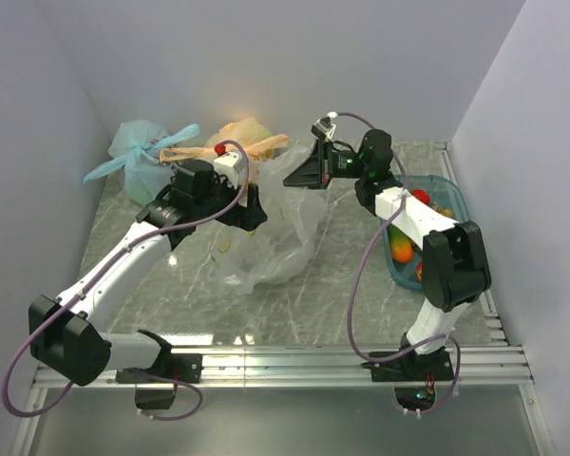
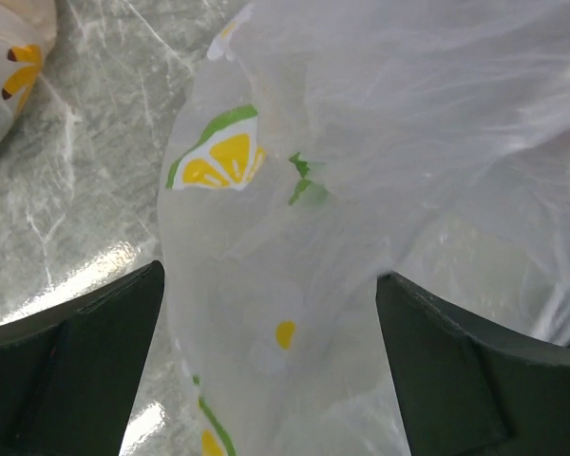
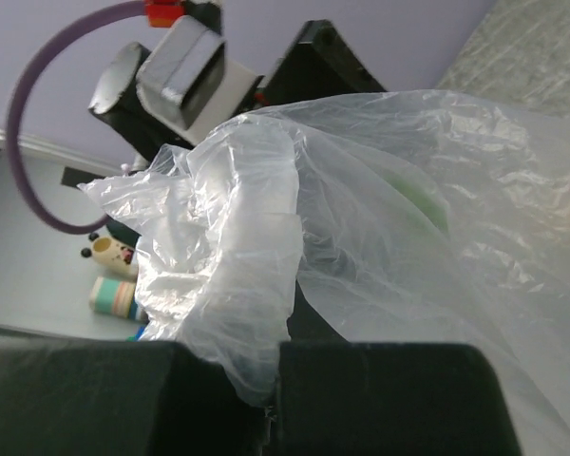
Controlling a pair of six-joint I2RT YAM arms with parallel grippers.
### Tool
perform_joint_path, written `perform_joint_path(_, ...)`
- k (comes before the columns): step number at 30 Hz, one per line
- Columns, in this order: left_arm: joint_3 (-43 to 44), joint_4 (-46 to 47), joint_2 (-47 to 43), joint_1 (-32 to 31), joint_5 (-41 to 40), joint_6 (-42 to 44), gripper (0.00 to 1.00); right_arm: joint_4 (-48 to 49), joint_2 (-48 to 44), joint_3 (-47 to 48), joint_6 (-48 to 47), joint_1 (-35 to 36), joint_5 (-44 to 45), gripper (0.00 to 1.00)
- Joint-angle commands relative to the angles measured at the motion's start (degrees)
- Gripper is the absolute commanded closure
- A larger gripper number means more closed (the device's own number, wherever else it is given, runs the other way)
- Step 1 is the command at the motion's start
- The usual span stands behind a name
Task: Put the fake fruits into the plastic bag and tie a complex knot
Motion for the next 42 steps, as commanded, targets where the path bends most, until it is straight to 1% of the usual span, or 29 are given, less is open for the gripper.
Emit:
perform_joint_path(1,-1.35,4.14,-1.03,-0.5,-2.6,-2.78,0.01,15.44,0.49,-0.61,12.57,-0.13,-0.73,1.0)
perform_joint_path(5,0.05,4.94,2.65,-1.12,-10.15,-1.29,0.01,22.28,0.58,-0.88,17.85,0.31,-0.99,1.0)
perform_joint_path(8,4.52,-0.76,7.12,-1.04,-13.58,0.03,0.01,24.76,0.75,-0.36,20.5,0.48,-1.77,1.0)
perform_joint_path(9,5.84,-4.0,7.84,-1.03,-13.33,0.04,0.05,24.59,0.75,-0.18,20.33,0.31,-1.95,1.0)
perform_joint_path(10,7.42,-4.81,8.2,-0.6,-12.72,-0.05,0.13,23.54,0.67,0.0,18.41,0.4,-2.21,1.0)
perform_joint_path(11,7.61,-5.08,7.16,-0.51,-9.23,-0.05,0.24,19.62,0.23,0.09,16.56,0.31,-2.3,1.0)
perform_joint_path(12,7.35,-4.47,5.93,-0.33,-7.89,-0.31,0.5,15.49,-0.12,0.26,13.85,0.22,-2.13,1.0)
perform_joint_path(13,6.04,-3.86,4.52,-0.24,-6.4,-1.01,0.61,9.18,-0.56,0.52,4.07,-0.13,-1.26,1.0)
perform_joint_path(14,5.42,-3.42,1.9,-0.33,-4.12,-1.37,0.71,1.38,-1.26,2.35,-2.38,-0.39,-0.29,1.0)
perform_joint_path(15,5.07,-3.59,0.83,-0.24,-1.84,-1.98,0.81,-14.89,-1.35,3.85,-9.14,-0.57,2.76,1.0)
perform_joint_path(16,5.24,-5.59,0.21,-0.24,-0.6,-3.12,1.0,-23.32,-1.18,5.78,-22.52,-1.09,4.71,1.0)
perform_joint_path(17,5.41,-7.18,-0.58,-0.24,0.02,-4.08,1.0,-35.23,-0.05,9.72,-27.61,-1.27,6.55,1.0)
perform_joint_path(18,5.76,-8.67,-0.68,-0.24,0.38,-5.57,1.0,-40.92,0.75,11.67,-35.67,-1.62,11.18,1.0)
perform_joint_path(19,5.77,-11.38,-0.68,-0.33,0.29,-6.37,1.0,-44.72,1.54,14.39,-38.45,-2.41,13.06,1.0)
perform_joint_path(20,5.59,-12.11,-1.03,-0.24,-0.23,-7.25,1.0,-49.11,2.68,15.37,-40.48,-2.85,15.25,0.91)
perform_joint_path(22,4.19,-12.55,-1.47,-0.16,-1.2,-9.97,1.0,-51.87,3.04,16.69,-44.17,-3.64,20.78,0.74)
perform_joint_path(23,3.75,-12.21,-1.64,-0.16,-1.37,-10.94,1.0,-52.66,2.78,16.87,-44.62,-4.25,21.51,0.5)
perform_joint_path(24,3.05,-11.68,-1.64,-0.16,-1.38,-12.78,0.99,-53.89,2.69,17.4,-46.8,-4.35,22.21,0.37)
perform_joint_path(26,2.95,-11.24,-1.21,0.19,-0.51,-13.93,1.0,-58.0,1.82,19.67,-50.5,-4.35,23.96,0.18)
perform_joint_path(27,2.69,-11.15,-0.86,0.63,0.11,-14.63,0.99,-58.9,1.29,20.04,-53.56,-4.35,24.06,0.15)
perform_joint_path(28,2.6,-11.06,0.28,1.16,2.03,-14.73,1.0,-59.87,-0.37,20.21,-55.25,-4.44,24.5,0.09)
perform_joint_path(31,2.16,-9.66,2.65,1.95,3.89,-15.78,1.0,-63.38,-3.54,18.12,-60.44,-4.79,25.56,0.05)
perform_joint_path(33,3.47,-9.3,5.55,2.83,6.09,-17.35,0.99,-66.46,-7.67,16.27,-64.38,-5.31,27.04,0.05)
perform_joint_path(35,4.79,-9.65,7.92,5.02,7.93,-17.46,0.99,-69.61,-12.14,14.33,-66.5,-6.28,28.54,0.04)
perform_joint_path(36,6.02,-10.52,8.46,5.64,8.29,-17.11,0.99,-71.2,-13.3,14.15,-69.91,-7.41,29.15,0.04)
perform_joint_path(38,6.99,-11.14,10.12,6.61,8.99,-16.32,0.99,-75.93,-16.02,14.15,-71.87,-8.39,31.78,0.03)
perform_joint_path(39,8.04,-11.5,10.74,6.7,8.99,-15.88,0.99,-77.61,-16.73,14.15,-75.01,-9.17,33.01,0.03)
perform_joint_path(42,9.27,-11.15,12.24,6.7,9.35,-16.75,0.99,-81.66,-20.15,11.96,-79.94,-12.51,36.61,0.02)
